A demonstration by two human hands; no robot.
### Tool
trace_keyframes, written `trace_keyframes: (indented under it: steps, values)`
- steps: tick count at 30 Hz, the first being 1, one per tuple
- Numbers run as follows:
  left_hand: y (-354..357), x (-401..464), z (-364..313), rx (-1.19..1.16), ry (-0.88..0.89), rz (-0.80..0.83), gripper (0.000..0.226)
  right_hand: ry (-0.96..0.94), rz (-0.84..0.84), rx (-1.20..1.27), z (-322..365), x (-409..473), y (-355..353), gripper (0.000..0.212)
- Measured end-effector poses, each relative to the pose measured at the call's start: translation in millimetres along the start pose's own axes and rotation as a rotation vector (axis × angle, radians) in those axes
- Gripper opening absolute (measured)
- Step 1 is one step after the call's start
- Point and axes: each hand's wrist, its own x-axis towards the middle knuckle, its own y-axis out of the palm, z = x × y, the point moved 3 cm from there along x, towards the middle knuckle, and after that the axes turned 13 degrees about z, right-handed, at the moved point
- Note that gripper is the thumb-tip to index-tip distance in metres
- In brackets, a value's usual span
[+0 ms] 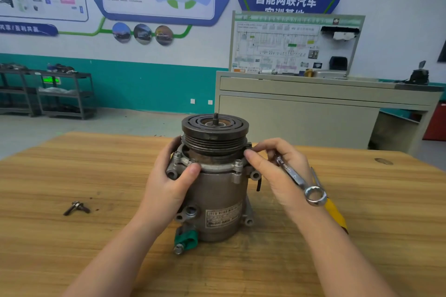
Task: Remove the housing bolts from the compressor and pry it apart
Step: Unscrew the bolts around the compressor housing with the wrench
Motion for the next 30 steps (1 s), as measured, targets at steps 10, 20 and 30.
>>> trace_keyframes:
  steps: [10,20,30]
  values:
    - [0.6,-0.6,-1.3,0.002,0.002,0.005,0.083,-0.051,0.051,0.103,1.8,-2.5,8.0,0.005]
    - [-0.6,0.4,1.0,0.014,0.003,0.002,0.092,-0.071,-0.005,0.059,-0.6,-2.1,5.9,0.009]
    - [-0.7,0.1,1.0,0.004,-0.014,0.011,0.088,-0.062,0.014,0.072,2.6,-4.3,8.4,0.009]
